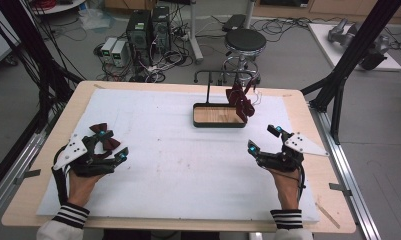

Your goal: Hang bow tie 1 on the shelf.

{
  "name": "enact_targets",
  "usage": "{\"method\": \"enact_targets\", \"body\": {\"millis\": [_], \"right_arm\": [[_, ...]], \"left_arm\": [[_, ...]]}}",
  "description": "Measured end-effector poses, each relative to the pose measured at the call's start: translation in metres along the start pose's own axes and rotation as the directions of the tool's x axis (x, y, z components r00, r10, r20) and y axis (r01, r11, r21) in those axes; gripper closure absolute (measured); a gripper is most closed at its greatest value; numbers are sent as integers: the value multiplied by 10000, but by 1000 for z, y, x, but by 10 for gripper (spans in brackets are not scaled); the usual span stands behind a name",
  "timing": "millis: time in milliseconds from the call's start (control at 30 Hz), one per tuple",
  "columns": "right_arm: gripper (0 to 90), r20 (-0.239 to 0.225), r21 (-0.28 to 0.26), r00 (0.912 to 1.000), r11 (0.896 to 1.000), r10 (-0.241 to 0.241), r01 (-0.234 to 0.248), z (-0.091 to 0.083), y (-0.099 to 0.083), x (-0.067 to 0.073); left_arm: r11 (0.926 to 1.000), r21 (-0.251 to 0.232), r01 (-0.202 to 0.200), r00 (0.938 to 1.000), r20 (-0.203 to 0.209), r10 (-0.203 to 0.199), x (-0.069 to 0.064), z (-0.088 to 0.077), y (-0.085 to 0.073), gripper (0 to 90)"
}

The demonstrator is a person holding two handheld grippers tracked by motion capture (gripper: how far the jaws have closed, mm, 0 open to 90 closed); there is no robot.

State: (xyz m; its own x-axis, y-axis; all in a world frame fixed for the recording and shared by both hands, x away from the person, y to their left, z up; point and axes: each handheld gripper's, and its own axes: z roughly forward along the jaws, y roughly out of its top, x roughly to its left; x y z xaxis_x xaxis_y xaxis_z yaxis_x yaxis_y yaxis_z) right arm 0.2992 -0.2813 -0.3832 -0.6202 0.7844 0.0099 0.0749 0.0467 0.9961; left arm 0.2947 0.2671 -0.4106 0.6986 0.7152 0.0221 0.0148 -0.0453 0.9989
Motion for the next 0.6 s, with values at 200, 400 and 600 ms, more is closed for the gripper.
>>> {"method": "enact_targets", "body": {"millis": [200,400,600], "right_arm": [[106,220,-208,9997,9998,52,-48,-8,-16,2],[107,297,-298,9994,9995,148,-139,-13,-27,4],[106,374,-266,9992,9996,136,-126,-14,-34,3]], "left_arm": [[10000,11,47,10000,-20,-47,3,2,-2,177],[10000,44,10,10000,-13,-9,2,3,-2,177],[10000,73,31,10000,-86,-31,3,3,-3,177]]}}
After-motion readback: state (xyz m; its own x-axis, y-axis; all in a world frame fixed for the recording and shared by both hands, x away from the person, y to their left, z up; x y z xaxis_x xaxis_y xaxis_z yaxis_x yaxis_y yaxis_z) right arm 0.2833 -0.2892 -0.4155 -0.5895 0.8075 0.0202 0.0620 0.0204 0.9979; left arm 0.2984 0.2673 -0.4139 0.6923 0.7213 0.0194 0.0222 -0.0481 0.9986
